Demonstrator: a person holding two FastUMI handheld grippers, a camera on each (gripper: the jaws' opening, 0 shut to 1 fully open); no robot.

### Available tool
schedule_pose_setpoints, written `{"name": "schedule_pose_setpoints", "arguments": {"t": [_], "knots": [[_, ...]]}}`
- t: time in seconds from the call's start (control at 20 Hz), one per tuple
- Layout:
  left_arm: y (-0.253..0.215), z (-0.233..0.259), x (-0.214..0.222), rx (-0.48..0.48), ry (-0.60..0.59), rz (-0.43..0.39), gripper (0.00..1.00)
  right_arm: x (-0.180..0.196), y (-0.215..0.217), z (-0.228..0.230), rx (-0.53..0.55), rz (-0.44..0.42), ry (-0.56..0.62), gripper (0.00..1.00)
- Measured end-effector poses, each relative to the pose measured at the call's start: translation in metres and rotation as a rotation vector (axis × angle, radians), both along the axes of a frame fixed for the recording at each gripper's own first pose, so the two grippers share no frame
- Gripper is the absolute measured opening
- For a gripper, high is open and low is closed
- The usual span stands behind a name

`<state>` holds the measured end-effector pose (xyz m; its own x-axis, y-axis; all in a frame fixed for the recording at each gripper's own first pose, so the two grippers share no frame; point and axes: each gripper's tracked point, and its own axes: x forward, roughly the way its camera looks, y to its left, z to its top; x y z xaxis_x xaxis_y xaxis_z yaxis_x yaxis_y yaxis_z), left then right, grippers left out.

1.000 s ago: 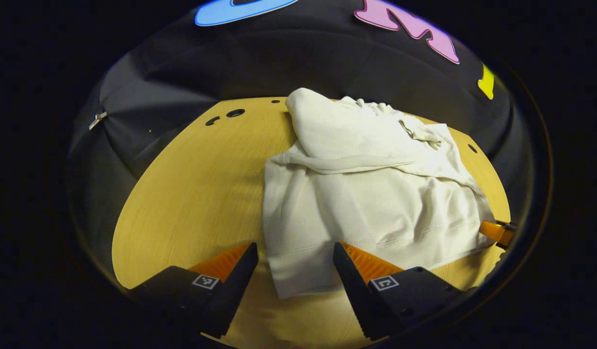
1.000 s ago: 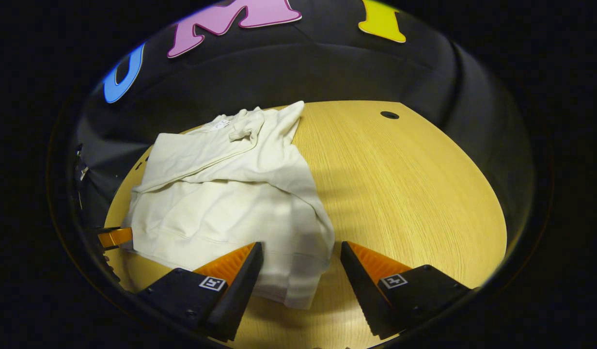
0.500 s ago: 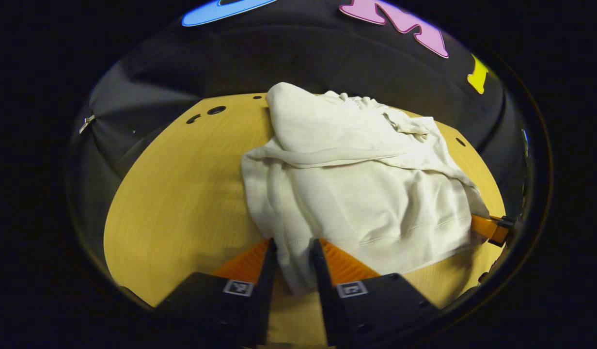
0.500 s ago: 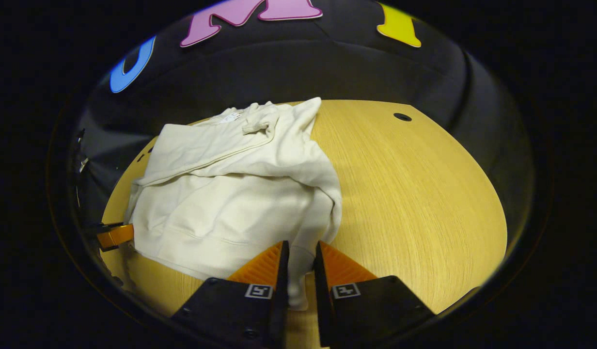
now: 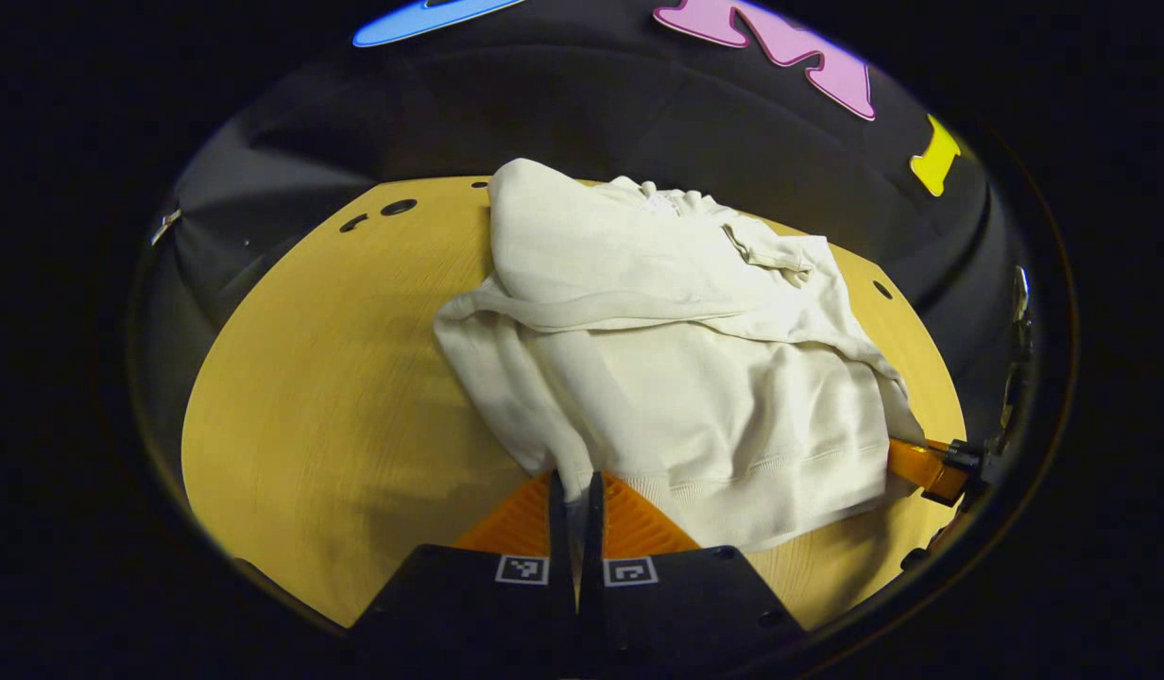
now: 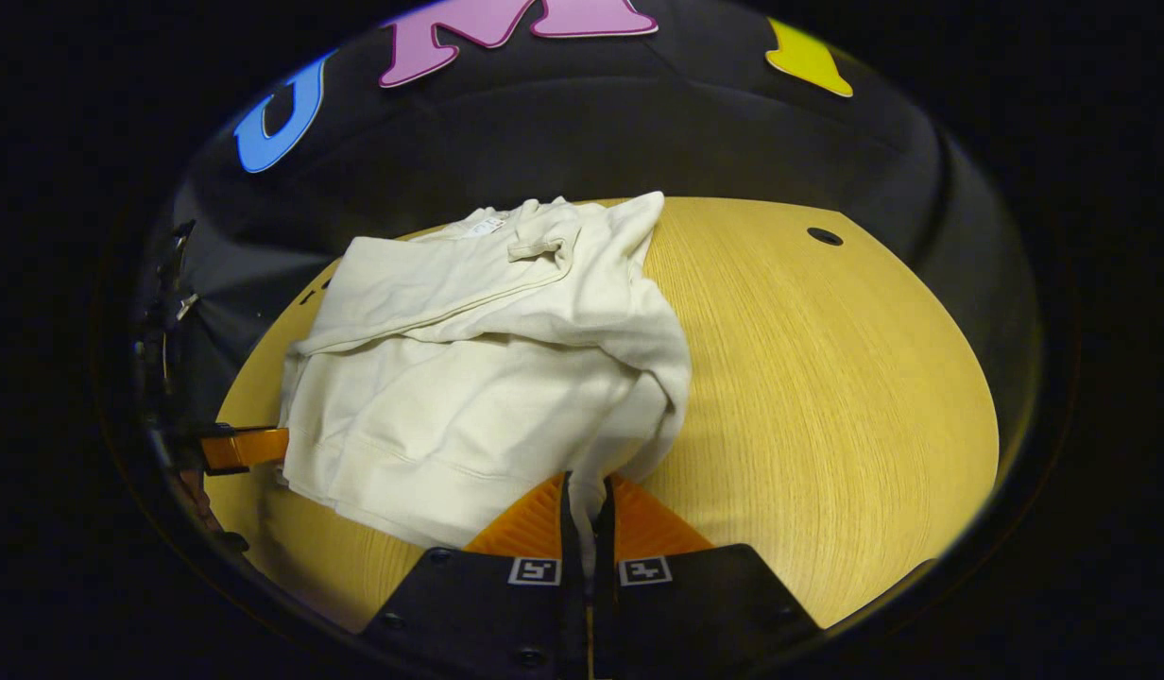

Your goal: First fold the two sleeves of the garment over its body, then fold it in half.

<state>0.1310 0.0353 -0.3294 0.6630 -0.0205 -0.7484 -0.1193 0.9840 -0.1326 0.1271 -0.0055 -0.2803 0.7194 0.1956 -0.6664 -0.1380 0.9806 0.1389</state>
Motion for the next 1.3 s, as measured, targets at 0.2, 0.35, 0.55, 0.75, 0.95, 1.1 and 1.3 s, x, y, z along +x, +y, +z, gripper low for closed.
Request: {"name": "schedule_pose_setpoints", "arguments": {"t": [0.2,0.35,0.55,0.75,0.95,1.1,1.3], "knots": [[-0.008,0.021,0.009,-0.086,-0.036,0.049,0.06,0.009,0.004,0.012,0.068,-0.017,0.002,0.07],[-0.015,0.048,0.022,-0.156,-0.086,0.055,0.06,0.022,0.015,0.031,0.083,0.013,-0.034,0.07],[-0.016,0.086,0.05,-0.243,-0.158,0.083,0.06,0.051,0.036,0.066,0.152,0.042,-0.093,0.07],[-0.009,0.116,0.082,-0.271,-0.232,0.101,0.06,0.093,0.049,0.097,0.176,0.051,-0.156,0.07],[0.006,0.146,0.12,-0.276,-0.299,0.131,0.06,0.141,0.056,0.125,0.195,0.031,-0.221,0.07],[0.02,0.165,0.148,-0.277,-0.335,0.151,0.06,0.175,0.054,0.14,0.188,0.014,-0.259,0.07],[0.032,0.176,0.188,-0.254,-0.38,0.17,0.06,0.217,0.052,0.154,0.191,-0.018,-0.307,0.07]]}}
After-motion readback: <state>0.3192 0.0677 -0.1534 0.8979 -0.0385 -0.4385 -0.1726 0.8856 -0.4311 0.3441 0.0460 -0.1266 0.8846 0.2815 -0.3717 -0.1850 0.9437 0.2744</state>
